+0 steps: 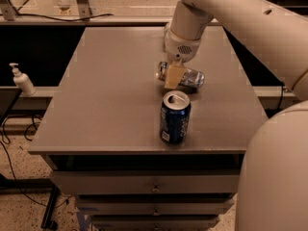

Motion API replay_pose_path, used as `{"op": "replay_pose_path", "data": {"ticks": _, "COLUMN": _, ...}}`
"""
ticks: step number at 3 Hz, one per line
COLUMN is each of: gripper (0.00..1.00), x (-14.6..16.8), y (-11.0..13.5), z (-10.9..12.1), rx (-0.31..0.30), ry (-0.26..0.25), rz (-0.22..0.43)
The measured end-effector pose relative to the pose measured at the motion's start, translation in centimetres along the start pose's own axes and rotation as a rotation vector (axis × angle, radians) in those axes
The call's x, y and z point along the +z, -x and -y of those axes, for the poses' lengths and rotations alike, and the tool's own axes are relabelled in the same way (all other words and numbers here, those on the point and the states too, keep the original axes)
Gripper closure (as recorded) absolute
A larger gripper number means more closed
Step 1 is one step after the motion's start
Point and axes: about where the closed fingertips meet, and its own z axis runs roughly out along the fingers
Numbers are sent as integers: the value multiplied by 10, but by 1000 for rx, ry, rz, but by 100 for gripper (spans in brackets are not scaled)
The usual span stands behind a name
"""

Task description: Knock redbull can over

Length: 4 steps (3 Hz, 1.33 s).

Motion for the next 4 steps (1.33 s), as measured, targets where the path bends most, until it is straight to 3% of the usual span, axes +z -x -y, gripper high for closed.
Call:
{"op": "replay_pose_path", "data": {"ticks": 2, "gripper": 13, "x": 1, "y": 0, "z": -4, "rx": -38, "ry": 23, "rz": -12}}
{"op": "replay_pose_path", "data": {"ticks": 3, "gripper": 0, "x": -3, "y": 1, "z": -3, "rx": -35, "ry": 19, "rz": -3}}
{"op": "replay_pose_path", "data": {"ticks": 4, "gripper": 0, "x": -4, "y": 1, "z": -4, "rx": -35, "ry": 19, "rz": 2}}
